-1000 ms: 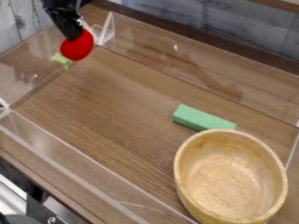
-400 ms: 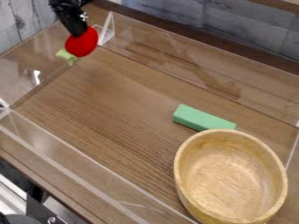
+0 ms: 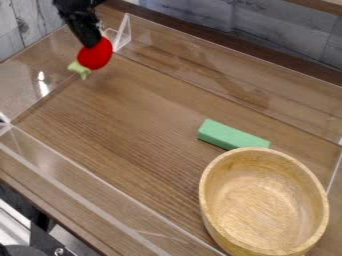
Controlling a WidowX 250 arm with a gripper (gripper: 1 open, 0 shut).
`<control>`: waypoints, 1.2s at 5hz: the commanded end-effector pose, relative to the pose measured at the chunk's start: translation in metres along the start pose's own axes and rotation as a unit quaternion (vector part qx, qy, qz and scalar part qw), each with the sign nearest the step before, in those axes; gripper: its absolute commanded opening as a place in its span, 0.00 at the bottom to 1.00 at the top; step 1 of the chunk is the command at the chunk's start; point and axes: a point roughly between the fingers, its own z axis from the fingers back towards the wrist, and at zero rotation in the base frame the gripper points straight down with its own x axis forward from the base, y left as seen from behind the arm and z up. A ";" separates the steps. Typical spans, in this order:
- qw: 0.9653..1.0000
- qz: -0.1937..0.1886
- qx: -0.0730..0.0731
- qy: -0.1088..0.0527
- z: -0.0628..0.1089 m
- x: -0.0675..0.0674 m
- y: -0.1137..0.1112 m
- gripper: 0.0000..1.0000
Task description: Move the red fruit to the left
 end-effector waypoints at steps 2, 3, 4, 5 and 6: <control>0.999 0.006 0.033 -0.025 -0.001 0.012 0.007 0.00; 0.999 0.024 0.038 -0.027 -0.014 0.014 -0.002 0.00; 0.999 0.009 0.029 -0.022 -0.018 0.011 -0.005 0.00; 1.000 -0.005 0.020 -0.018 -0.019 0.008 -0.007 0.00; 1.000 0.007 0.022 -0.017 -0.018 0.008 0.006 0.00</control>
